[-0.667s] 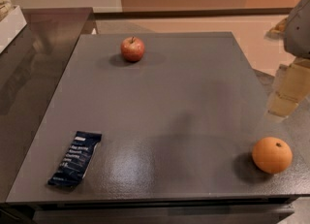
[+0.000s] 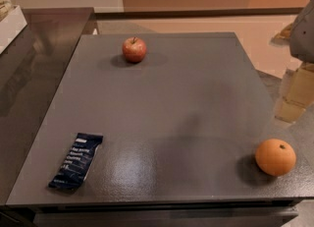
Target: Move orange near rxbar blueberry
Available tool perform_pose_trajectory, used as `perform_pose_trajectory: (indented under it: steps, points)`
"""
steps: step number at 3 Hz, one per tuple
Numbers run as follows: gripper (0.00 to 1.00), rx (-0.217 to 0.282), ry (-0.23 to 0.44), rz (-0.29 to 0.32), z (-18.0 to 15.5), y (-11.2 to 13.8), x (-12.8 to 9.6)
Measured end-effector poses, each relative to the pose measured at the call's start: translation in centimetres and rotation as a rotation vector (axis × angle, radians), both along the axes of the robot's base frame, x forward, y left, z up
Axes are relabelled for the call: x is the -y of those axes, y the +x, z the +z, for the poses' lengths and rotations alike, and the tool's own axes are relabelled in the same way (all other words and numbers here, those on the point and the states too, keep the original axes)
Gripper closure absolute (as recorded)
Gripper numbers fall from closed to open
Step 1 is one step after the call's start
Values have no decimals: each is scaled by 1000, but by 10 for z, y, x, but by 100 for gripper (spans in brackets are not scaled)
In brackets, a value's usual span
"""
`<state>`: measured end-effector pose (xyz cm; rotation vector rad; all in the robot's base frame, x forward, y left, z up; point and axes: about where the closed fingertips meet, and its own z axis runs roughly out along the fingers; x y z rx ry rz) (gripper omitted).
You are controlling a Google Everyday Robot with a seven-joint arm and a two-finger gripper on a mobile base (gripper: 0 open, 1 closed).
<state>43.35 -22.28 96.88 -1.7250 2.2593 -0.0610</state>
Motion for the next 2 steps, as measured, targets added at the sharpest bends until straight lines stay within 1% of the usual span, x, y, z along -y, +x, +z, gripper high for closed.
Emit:
perform_pose_trajectory:
  steps: [1,2]
  points:
    - [0,-22,7,-6,-5,-3,4]
    - [0,-50,33,-7,-17,-15,11]
